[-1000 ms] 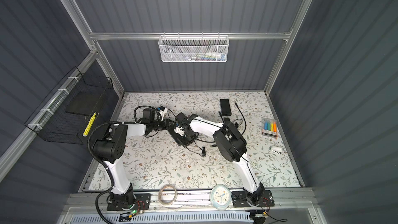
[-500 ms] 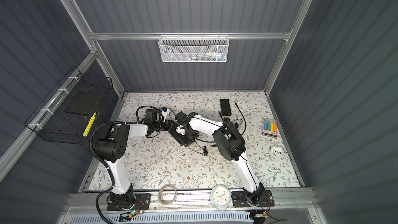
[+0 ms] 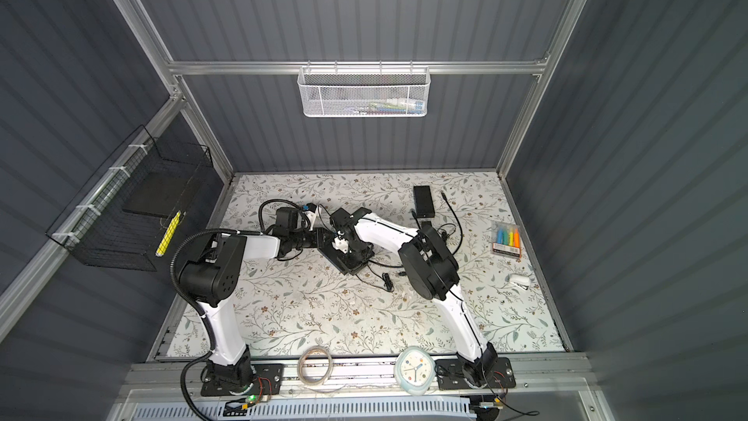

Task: Insert the plug into the switch port
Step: 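Hold the ribbed switch with both grippers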

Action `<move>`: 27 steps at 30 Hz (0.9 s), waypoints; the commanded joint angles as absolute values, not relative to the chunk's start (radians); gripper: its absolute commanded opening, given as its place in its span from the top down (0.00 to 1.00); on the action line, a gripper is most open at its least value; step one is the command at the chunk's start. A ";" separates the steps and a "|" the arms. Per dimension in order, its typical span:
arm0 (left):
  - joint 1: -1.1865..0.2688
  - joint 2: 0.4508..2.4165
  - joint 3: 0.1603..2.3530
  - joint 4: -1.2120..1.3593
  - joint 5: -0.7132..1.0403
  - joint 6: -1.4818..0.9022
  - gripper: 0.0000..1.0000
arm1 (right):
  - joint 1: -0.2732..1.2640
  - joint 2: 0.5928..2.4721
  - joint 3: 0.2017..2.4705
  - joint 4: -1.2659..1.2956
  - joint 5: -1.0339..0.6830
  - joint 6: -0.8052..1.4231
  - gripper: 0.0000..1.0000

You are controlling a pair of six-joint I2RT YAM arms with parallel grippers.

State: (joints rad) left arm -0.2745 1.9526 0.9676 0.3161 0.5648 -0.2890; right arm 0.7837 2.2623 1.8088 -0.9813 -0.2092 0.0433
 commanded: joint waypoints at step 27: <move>-0.387 1.992 0.929 0.303 0.692 -0.347 0.67 | 0.764 2.343 1.975 -0.723 -0.276 -0.043 1.00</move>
State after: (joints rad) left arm -0.2901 1.9617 0.9627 0.3695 0.5453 -0.2928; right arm 0.7650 2.3169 1.8927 -1.0565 -0.2432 -0.0383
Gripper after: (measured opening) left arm 0.335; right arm 0.096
